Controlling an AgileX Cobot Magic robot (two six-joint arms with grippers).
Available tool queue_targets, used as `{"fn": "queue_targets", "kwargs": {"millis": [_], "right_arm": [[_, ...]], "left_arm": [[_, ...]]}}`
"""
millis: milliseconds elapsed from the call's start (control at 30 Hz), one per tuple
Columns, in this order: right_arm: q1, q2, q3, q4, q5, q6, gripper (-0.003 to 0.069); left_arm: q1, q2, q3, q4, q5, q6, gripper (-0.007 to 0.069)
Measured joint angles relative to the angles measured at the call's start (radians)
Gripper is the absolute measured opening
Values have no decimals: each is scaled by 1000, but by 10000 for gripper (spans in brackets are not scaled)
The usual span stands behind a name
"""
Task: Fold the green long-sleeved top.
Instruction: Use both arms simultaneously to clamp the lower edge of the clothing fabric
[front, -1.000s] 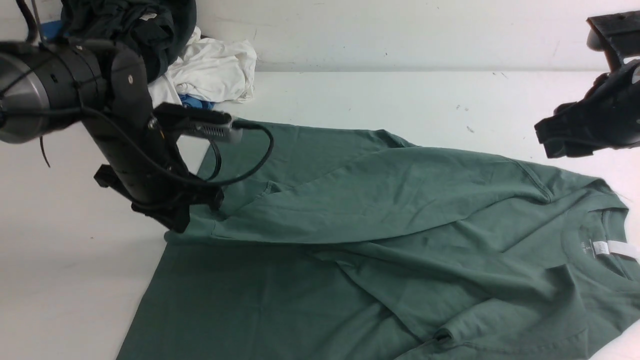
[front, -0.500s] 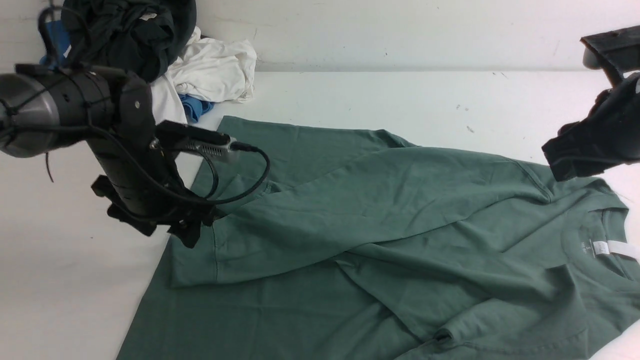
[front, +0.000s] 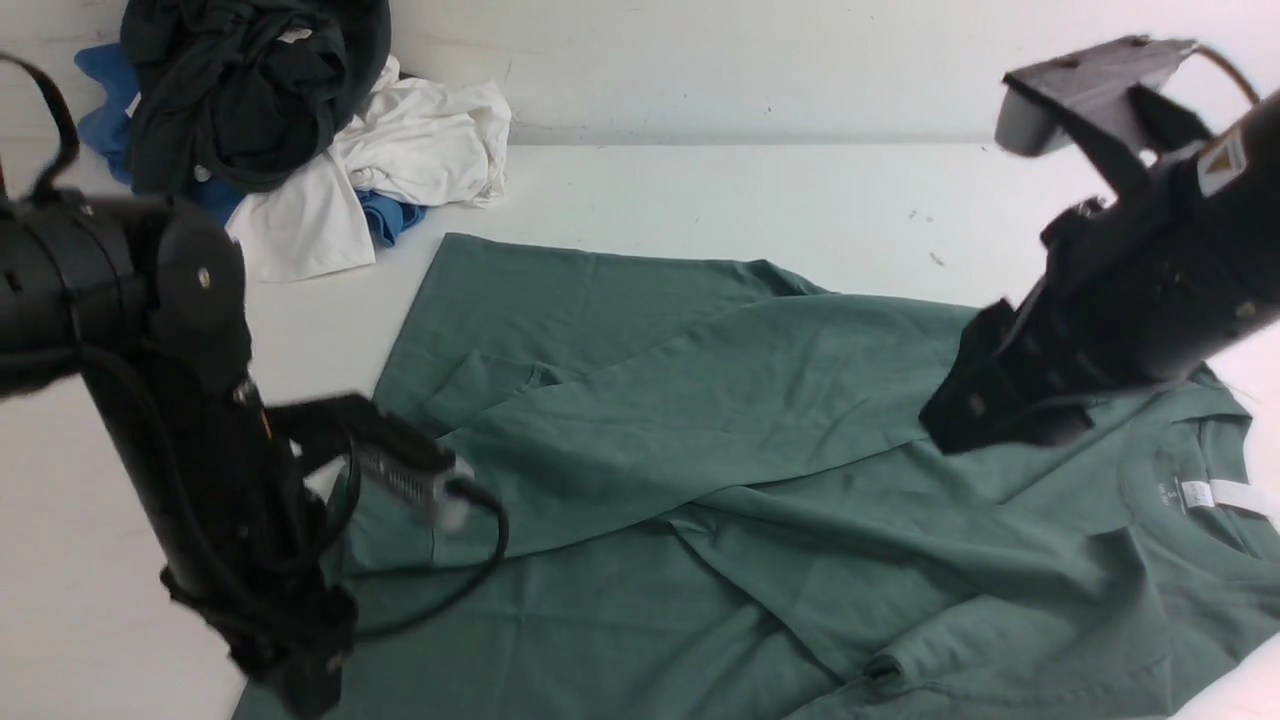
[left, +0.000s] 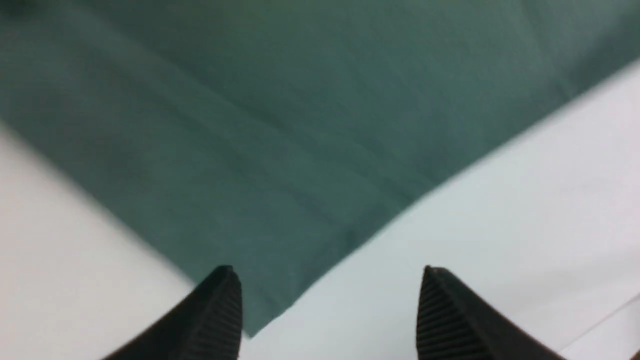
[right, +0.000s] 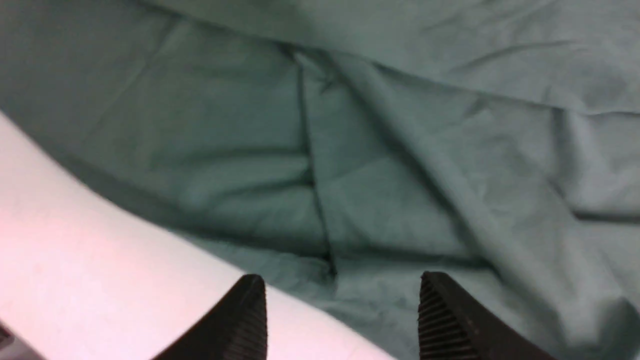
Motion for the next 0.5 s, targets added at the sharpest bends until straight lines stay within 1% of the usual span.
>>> {"fn": "queue_targets", "kwargs": {"millis": [100, 167, 267, 500], "right_arm": [[65, -81, 91, -32, 7, 37, 387], [88, -142, 157, -53, 11, 61, 387], [92, -219, 259, -88, 14, 89, 387], [92, -321, 398, -148, 15, 132, 387]], "left_arm": [[-82, -29, 84, 33, -76, 99, 417], [-137, -39, 123, 80, -125, 124, 413], [-175, -40, 160, 159, -170, 118, 412], [-178, -40, 262, 302, -297, 69, 412]]}}
